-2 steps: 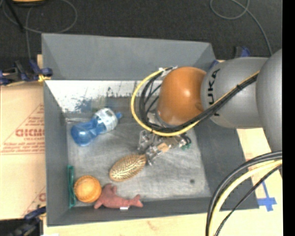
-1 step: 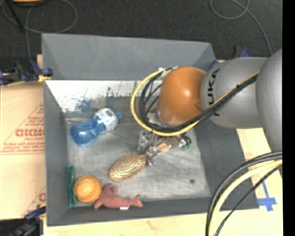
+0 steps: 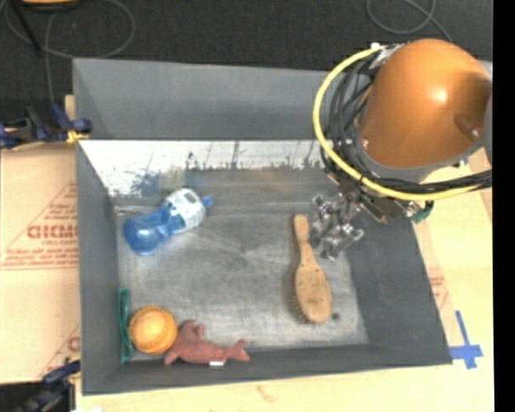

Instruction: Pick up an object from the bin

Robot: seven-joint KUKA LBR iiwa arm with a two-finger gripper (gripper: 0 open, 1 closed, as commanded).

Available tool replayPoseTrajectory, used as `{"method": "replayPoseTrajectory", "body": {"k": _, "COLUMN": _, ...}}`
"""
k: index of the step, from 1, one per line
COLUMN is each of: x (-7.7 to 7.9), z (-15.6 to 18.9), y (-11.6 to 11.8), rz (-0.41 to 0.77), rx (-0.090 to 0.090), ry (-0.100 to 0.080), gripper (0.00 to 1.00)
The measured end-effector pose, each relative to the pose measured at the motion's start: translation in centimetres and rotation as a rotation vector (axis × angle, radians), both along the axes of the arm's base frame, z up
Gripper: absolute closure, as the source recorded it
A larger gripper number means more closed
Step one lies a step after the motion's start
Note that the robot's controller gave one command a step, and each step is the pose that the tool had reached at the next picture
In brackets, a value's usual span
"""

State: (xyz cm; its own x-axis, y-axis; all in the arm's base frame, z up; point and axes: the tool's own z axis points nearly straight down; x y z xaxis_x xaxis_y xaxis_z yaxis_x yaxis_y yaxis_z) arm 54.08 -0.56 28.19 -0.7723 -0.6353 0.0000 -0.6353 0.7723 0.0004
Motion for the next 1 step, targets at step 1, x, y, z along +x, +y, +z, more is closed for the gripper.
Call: {"method": "replayPoseTrajectory", "body": {"k": 1, "x": -1.24, "z": 6.03, "y": -1.09, "rz": 0.047, "rx": 0.001, "ry": -0.001, "gripper": 1.00}}
